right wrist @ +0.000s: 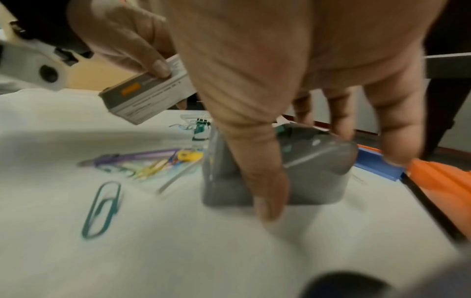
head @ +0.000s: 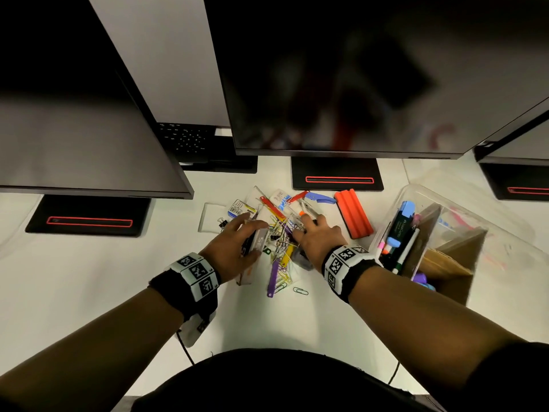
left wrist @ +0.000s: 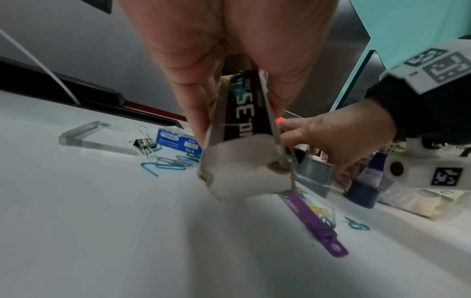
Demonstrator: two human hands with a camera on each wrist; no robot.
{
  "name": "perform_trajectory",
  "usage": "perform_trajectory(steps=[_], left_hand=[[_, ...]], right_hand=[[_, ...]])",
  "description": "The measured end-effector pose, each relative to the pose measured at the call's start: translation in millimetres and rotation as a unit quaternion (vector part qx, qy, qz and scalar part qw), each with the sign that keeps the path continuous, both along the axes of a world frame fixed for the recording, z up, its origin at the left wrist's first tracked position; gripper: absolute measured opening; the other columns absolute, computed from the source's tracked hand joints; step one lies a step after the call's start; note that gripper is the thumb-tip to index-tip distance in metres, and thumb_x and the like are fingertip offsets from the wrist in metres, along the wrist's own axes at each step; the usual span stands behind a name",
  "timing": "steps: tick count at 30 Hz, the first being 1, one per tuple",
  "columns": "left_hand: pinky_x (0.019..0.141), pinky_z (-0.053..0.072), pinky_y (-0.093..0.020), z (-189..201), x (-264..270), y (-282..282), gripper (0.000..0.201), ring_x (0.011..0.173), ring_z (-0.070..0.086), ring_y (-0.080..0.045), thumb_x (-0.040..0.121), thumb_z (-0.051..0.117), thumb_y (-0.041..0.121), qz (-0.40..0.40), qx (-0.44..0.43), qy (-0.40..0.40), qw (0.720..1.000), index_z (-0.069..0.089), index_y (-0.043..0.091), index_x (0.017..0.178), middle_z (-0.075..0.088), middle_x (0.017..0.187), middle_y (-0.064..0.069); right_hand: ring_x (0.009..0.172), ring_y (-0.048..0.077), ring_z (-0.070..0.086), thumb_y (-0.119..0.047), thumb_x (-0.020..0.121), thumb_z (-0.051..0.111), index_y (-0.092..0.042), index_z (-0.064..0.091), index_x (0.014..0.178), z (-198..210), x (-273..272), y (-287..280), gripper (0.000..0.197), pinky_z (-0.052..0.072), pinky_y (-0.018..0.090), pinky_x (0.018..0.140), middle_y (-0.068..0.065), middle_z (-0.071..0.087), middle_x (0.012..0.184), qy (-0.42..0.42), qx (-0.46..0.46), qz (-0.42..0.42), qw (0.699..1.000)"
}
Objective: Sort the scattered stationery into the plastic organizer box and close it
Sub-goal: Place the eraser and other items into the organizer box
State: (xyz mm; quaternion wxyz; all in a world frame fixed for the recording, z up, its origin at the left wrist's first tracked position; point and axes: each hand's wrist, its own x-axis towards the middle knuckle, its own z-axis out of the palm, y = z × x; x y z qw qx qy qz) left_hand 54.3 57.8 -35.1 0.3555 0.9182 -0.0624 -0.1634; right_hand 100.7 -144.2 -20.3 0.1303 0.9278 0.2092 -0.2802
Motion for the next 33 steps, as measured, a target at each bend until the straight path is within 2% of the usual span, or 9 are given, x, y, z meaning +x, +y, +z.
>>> perform_trajectory(steps=[7, 12, 14, 18, 22, 25, 29, 31, 33], left_hand=[[0.092, 0.041, -0.022, 8.1, -2.1, -12.0, 0.049, 0.128, 0.043, -0.024, 0.085, 0.063, 0.016, 0.021, -0.019, -0.004, 1.000, 0.040, 0.014, 0.128, 0.033, 0.143, -0.007], [0.093, 0.048, -0.027, 17.6, 3.4, -23.4, 0.055, 0.112, 0.049, -0.016, 0.081, 0.068, 0.015, 0.042, -0.041, -0.017, 0.998, 0.037, 0.017, 0.127, 0.042, 0.135, -0.003], [0.100, 0.048, -0.033, 23.9, 10.3, -33.2, 0.064, 0.115, 0.049, -0.012, 0.079, 0.070, 0.015, 0.038, -0.067, -0.040, 0.996, 0.034, 0.023, 0.131, 0.045, 0.133, 0.002], [0.105, 0.029, -0.019, 40.3, 18.7, -60.5, 0.068, 0.129, 0.038, -0.011, 0.079, 0.069, 0.013, 0.020, -0.058, -0.091, 0.994, 0.034, 0.017, 0.137, 0.037, 0.142, 0.000], [0.110, 0.026, -0.022, 50.5, 17.6, -90.0, 0.065, 0.135, 0.033, -0.015, 0.080, 0.068, 0.014, -0.050, -0.059, -0.117, 0.990, 0.036, 0.017, 0.136, 0.033, 0.146, -0.004], [0.110, 0.028, -0.021, 58.4, 14.7, -114.1, 0.063, 0.133, 0.031, -0.005, 0.079, 0.069, 0.016, -0.096, -0.069, -0.131, 0.984, 0.039, 0.020, 0.135, 0.034, 0.145, 0.002], [0.098, 0.017, 0.004, 79.4, 11.9, -147.5, 0.060, 0.120, 0.026, 0.014, 0.078, 0.070, 0.018, -0.117, -0.087, -0.186, 0.972, 0.042, 0.021, 0.131, 0.030, 0.134, 0.018], [0.099, 0.021, 0.001, 89.8, 11.8, -161.5, 0.059, 0.121, 0.027, 0.012, 0.077, 0.071, 0.017, -0.114, -0.107, -0.199, 0.967, 0.044, 0.018, 0.129, 0.032, 0.135, 0.015], [0.100, 0.026, -0.006, 97.5, 12.8, -171.8, 0.057, 0.121, 0.028, 0.012, 0.076, 0.070, 0.019, -0.114, -0.128, -0.210, 0.963, 0.044, 0.019, 0.126, 0.034, 0.137, 0.011]], right_hand=[[0.136, 0.038, 0.020, -0.008, 0.083, 0.062, -0.016, 0.029, 0.140, -1.0, -5.8, -6.0, 0.066, 0.043, 0.060, 0.094, 0.008, 0.025, 0.146, 0.012, 0.018, -0.047, 0.999], [0.120, 0.034, 0.042, -0.008, 0.080, 0.063, -0.009, 0.035, 0.131, 18.8, -7.1, -9.7, 0.058, 0.048, 0.043, 0.094, 0.015, 0.039, 0.133, -0.018, 0.173, -0.156, 0.972], [0.115, 0.034, 0.049, -0.014, 0.080, 0.065, -0.007, 0.037, 0.128, 32.4, -8.4, -11.3, 0.057, 0.046, 0.040, 0.093, 0.016, 0.043, 0.129, -0.047, 0.234, -0.203, 0.950], [0.103, 0.029, 0.057, -0.028, 0.077, 0.070, -0.004, 0.044, 0.120, 69.0, -9.2, -30.0, 0.056, 0.047, 0.032, 0.085, 0.015, 0.053, 0.117, -0.090, 0.325, -0.302, 0.892], [0.089, 0.019, 0.061, -0.032, 0.071, 0.073, -0.010, 0.056, 0.107, 114.3, -14.0, -86.0, 0.046, 0.043, 0.024, 0.072, 0.002, 0.062, 0.094, -0.130, 0.411, -0.436, 0.790], [0.081, 0.023, 0.066, -0.036, 0.070, 0.073, -0.011, 0.062, 0.102, 139.2, -24.5, -144.4, 0.042, 0.051, 0.030, 0.065, 0.005, 0.066, 0.091, -0.155, 0.417, -0.500, 0.743], [0.074, 0.032, 0.068, -0.038, 0.075, 0.070, -0.008, 0.058, 0.097, 145.7, -42.0, -217.5, 0.040, 0.059, 0.039, 0.065, 0.014, 0.067, 0.084, -0.114, 0.328, -0.593, 0.726], [0.070, 0.029, 0.065, -0.039, 0.077, 0.069, -0.008, 0.060, 0.090, 137.9, -49.7, -240.3, 0.035, 0.056, 0.035, 0.066, 0.011, 0.065, 0.076, -0.098, 0.284, -0.627, 0.719], [0.070, 0.026, 0.061, -0.035, 0.080, 0.068, -0.013, 0.063, 0.074, 125.5, -53.4, -250.9, 0.023, 0.048, 0.028, 0.062, 0.007, 0.064, 0.075, -0.063, 0.246, -0.620, 0.743]])
